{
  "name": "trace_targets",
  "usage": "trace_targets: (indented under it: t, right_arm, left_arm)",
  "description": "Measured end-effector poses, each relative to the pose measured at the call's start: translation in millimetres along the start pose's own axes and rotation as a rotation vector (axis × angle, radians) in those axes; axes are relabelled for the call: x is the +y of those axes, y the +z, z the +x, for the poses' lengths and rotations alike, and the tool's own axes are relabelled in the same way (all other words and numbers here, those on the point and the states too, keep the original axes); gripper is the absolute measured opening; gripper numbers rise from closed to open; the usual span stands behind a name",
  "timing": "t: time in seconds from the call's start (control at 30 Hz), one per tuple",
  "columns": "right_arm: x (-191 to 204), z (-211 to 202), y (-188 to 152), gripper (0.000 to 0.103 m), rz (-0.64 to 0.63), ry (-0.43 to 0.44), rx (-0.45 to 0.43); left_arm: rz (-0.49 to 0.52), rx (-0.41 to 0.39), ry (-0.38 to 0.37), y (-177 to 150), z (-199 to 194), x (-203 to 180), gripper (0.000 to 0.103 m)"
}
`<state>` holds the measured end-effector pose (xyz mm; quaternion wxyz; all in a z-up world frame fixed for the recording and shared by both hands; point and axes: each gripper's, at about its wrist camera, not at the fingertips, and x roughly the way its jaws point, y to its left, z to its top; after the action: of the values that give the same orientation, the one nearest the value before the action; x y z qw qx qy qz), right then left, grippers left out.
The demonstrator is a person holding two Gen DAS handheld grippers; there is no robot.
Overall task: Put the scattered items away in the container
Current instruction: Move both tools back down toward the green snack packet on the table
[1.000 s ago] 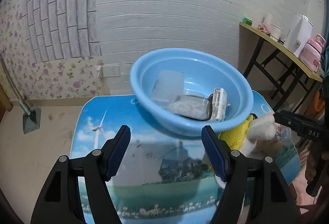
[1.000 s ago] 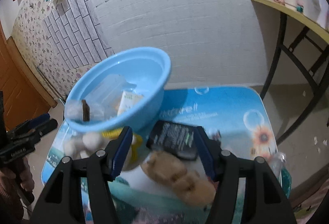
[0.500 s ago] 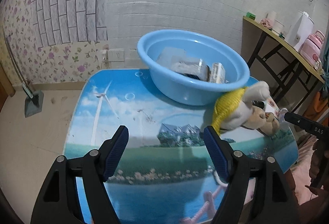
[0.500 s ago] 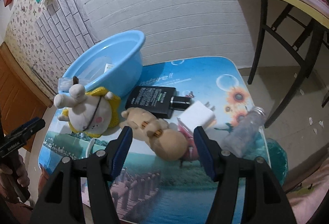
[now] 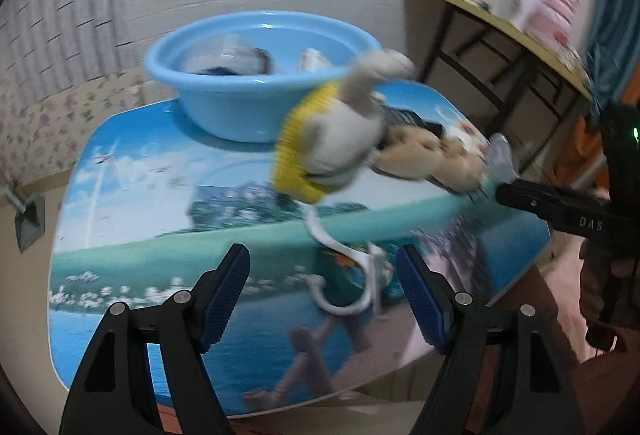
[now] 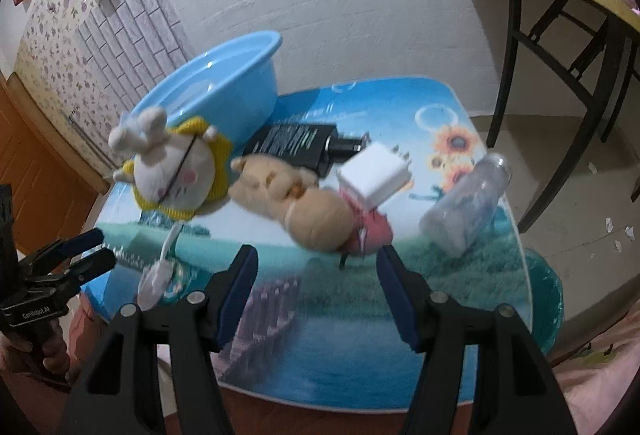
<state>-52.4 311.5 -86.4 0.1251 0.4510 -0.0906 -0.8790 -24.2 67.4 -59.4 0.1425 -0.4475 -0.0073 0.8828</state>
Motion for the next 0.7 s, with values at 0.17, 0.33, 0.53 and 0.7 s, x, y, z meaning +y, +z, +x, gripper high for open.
trace_targets:
  t: [0.17,0.33,0.53,0.7]
  right_arm:
    - [0.3,-1.1,-9.8,0.062,-0.008,0.015,0.013]
    - [-0.8,-5.4,-14.1,0.062,-0.005,0.021,0.01]
    - [1.5,-5.6,-15.1,0.062,-0.011,0.019,0.016]
    - [10.1,-4.3,-14.1,0.062,-0.03,0.024,0.024]
  left_arm:
    - [0.095,0.056,-0.027,-7.8,15.9,-25.7,0.072]
    - [0.107,0.102,-0.023,-12.9,32.7,-28.5,0.045]
    - [0.042,0.081,-0.049,-13.6,32.4,-10.6,0.011]
    - [0.02,0.066,-0.046,-17.5,24.2,2.2,0.01]
